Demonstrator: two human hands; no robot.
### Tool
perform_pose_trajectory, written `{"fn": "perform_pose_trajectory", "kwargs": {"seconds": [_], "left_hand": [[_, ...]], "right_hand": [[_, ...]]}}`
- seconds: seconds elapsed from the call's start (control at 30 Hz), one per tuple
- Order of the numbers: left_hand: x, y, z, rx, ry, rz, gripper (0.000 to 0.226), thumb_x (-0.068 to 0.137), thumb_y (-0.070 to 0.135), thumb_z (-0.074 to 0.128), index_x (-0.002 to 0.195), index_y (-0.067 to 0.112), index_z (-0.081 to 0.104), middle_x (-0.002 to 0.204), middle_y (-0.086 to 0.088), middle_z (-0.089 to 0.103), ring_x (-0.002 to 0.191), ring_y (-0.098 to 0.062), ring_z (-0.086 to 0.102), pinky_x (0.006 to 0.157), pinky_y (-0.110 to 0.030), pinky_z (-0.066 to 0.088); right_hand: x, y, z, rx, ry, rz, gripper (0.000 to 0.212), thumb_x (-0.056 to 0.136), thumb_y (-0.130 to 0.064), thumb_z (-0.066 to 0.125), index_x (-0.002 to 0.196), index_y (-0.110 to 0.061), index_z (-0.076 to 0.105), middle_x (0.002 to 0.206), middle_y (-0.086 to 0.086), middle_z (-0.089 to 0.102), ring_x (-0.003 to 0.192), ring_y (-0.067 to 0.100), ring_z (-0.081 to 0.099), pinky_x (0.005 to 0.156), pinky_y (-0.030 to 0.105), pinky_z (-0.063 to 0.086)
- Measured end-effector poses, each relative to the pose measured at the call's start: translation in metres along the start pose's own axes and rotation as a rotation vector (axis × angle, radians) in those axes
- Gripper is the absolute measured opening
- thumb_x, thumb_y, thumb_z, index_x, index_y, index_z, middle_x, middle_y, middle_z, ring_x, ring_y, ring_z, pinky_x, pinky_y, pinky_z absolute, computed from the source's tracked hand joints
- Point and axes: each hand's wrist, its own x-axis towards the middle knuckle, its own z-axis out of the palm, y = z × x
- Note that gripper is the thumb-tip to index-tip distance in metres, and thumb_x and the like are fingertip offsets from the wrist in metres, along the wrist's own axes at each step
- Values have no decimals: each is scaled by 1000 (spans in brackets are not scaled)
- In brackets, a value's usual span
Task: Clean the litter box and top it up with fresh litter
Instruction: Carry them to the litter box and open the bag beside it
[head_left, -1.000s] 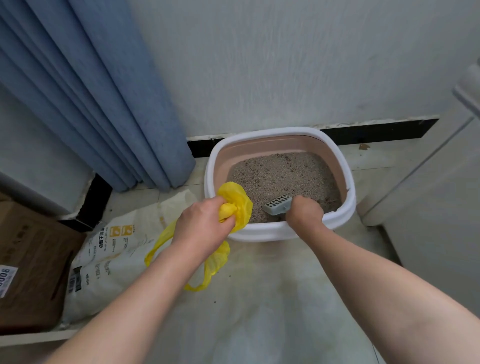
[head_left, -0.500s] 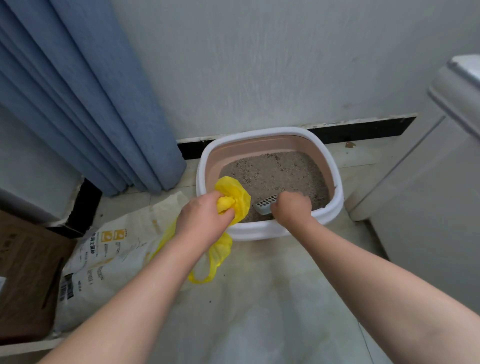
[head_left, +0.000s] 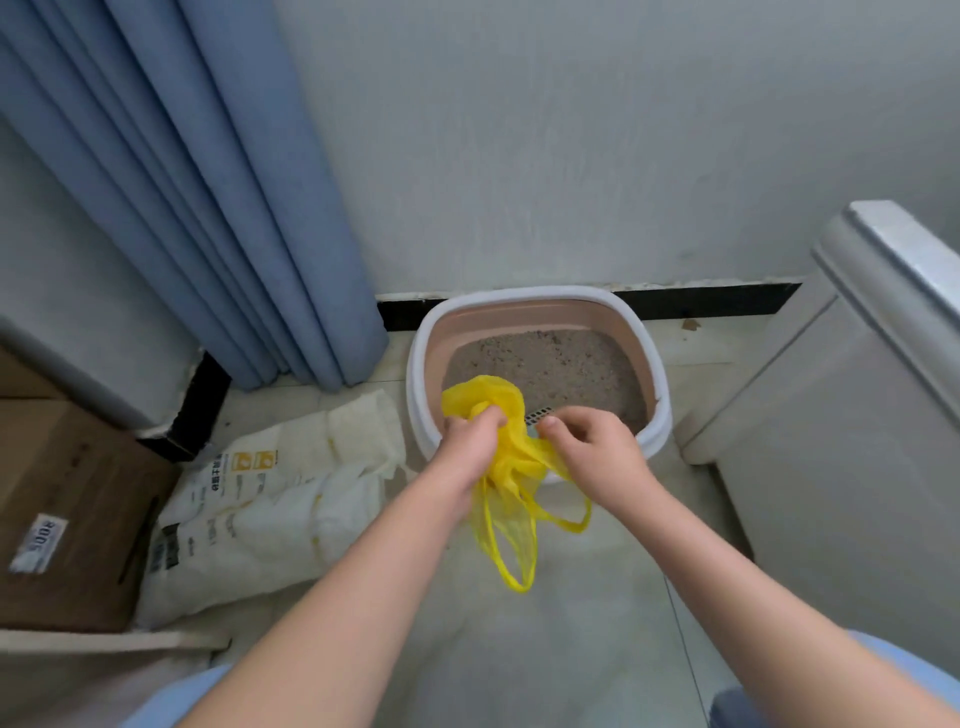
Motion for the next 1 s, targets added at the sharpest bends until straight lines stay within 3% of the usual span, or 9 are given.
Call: {"fn": "perform_pose_trajectory", "kwargs": {"seconds": [0.17, 0.3, 0.43, 0.5, 0.57, 0.63, 0.73, 0.87, 1.0], "left_hand": [[-38, 17, -13, -185, -33, 37, 62, 38, 15, 60, 98, 5, 64, 89, -17, 57, 81, -30, 58, 77, -48, 52], [-47, 39, -15, -168, -24, 95, 31, 78, -10, 54, 107, -8, 65, 94, -24, 67, 82, -34, 67, 85, -57, 57], [-38, 33, -8, 27, -3, 182, 10, 91, 14, 67, 101, 18, 66, 93, -10, 74, 76, -24, 72, 67, -39, 60], [-41, 27, -4, 110, -35, 174, 20, 90, 33, 72, 105, 22, 67, 93, -2, 75, 74, -16, 72, 59, -33, 58], [-42, 23, 1, 222, -47, 215, 48, 76, 44, 80, 117, 22, 64, 103, 3, 74, 86, -13, 73, 74, -35, 61], [-44, 23, 8, 346, -13, 307, 58, 70, 37, 83, 121, 23, 59, 104, 6, 71, 91, -9, 70, 84, -34, 59], [-41, 23, 16, 422, 80, 398, 44, 72, 21, 78, 109, 30, 56, 95, 8, 70, 87, -11, 69, 84, -36, 57], [-34, 21, 12, 314, 230, 395, 37, 76, 6, 69, 107, 25, 62, 95, 4, 72, 90, -16, 69, 86, -37, 57], [-30, 29, -3, -48, 346, 284, 35, 75, 4, 68, 104, 22, 64, 99, -9, 72, 87, -28, 71, 81, -48, 61]], "right_hand": [[-2, -23, -4, 221, -138, -29, 22, 90, -46, 66, 94, -26, 75, 81, -14, 73, 80, -1, 66, 79, 31, 54], [-2, -41, -15, 283, -209, -63, 23, 84, -41, 75, 101, -26, 72, 84, -10, 76, 80, 3, 72, 83, 32, 56], [9, -34, -14, 219, -98, -35, 23, 83, -36, 76, 101, -23, 72, 86, -5, 74, 79, 11, 70, 78, 34, 56], [11, -26, -16, 194, -68, 11, 23, 84, -36, 75, 103, -23, 73, 88, -7, 73, 80, 9, 67, 73, 27, 52], [11, -18, -19, 161, -41, 33, 18, 85, -33, 73, 101, -24, 74, 84, -10, 71, 76, 4, 64, 66, 20, 44], [12, -15, -23, 158, -17, 51, 14, 85, -30, 72, 98, -26, 74, 78, -12, 68, 70, -1, 59, 60, 15, 39], [17, -11, -28, 225, 4, 78, 13, 86, -26, 70, 98, -26, 74, 79, -10, 71, 74, 4, 64, 67, 23, 47], [19, -4, -31, 277, -7, 106, 15, 83, -23, 64, 93, -29, 74, 79, -7, 74, 80, 15, 69, 78, 40, 57], [20, -3, -36, 214, 41, 102, 15, 84, -13, 60, 84, -24, 71, 68, 0, 68, 68, 21, 63, 64, 35, 51]]}}
